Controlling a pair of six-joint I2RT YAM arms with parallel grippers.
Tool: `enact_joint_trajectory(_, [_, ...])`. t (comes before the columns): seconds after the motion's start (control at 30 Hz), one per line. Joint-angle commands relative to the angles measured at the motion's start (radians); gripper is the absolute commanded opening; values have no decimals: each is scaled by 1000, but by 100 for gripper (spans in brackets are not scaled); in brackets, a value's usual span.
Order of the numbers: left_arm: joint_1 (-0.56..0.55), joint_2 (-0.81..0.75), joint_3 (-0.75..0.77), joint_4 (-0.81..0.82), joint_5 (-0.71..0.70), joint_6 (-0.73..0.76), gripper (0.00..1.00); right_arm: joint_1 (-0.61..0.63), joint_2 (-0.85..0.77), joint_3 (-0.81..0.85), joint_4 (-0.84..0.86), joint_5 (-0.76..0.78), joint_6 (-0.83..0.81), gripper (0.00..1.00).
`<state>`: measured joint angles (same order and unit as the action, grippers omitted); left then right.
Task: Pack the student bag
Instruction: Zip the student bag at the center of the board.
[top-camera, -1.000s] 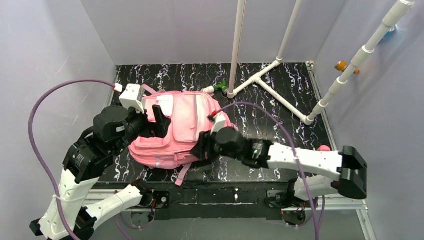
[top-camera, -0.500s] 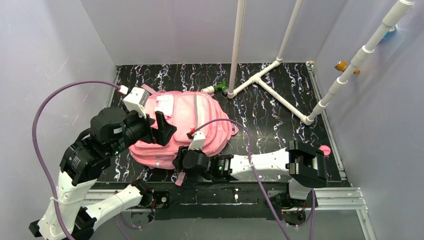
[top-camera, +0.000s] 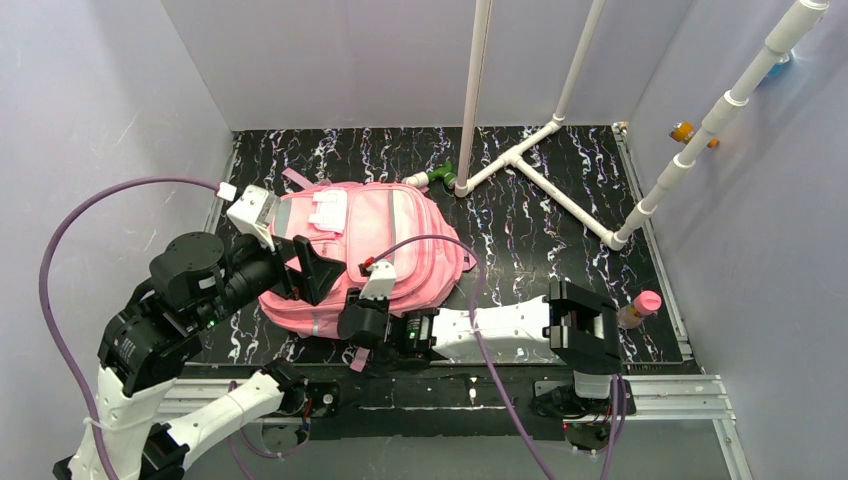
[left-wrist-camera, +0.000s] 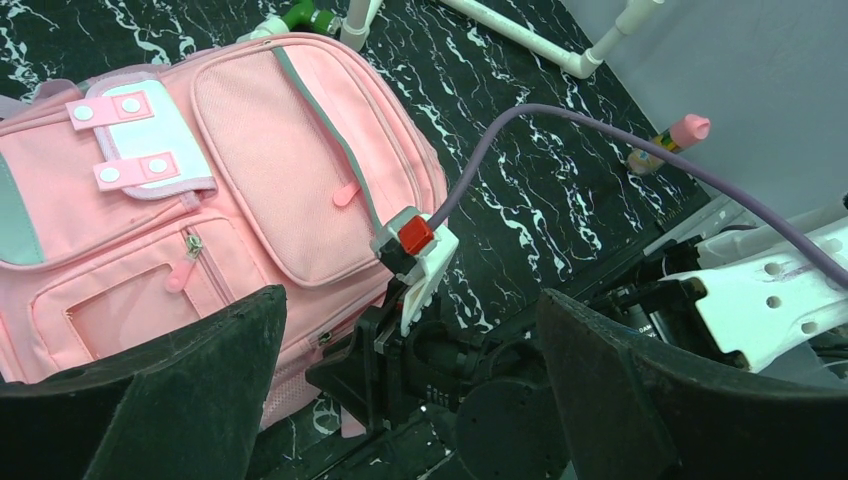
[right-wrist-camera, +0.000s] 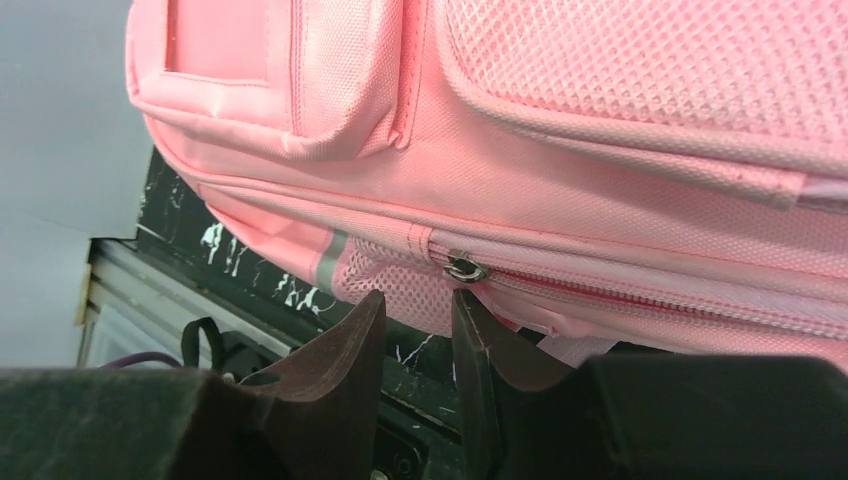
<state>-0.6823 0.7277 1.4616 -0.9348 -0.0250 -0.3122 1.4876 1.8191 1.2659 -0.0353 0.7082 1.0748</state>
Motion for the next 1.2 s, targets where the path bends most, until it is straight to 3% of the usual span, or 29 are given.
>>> enact_joint_trajectory(0.0, [4, -11, -1, 4, 9, 23, 95, 15, 27, 97, -149, 115, 1, 38])
enact_joint_trajectory(0.27, [5, -21, -30, 19, 8, 19, 96, 22, 36, 134, -262, 193, -5, 40])
enact_joint_trajectory(0.7, [5, -27, -31, 37, 20, 16, 96, 22, 131, 202, -123, 233, -125, 39])
enact_joint_trajectory(1.0, [4, -41, -41, 34, 24, 19, 96, 31, 170, 205, -109, 375, -155, 39])
enact_joint_trajectory(1.17, [5, -46, -49, 25, 25, 16, 96, 31, 184, 215, -99, 396, -191, 15])
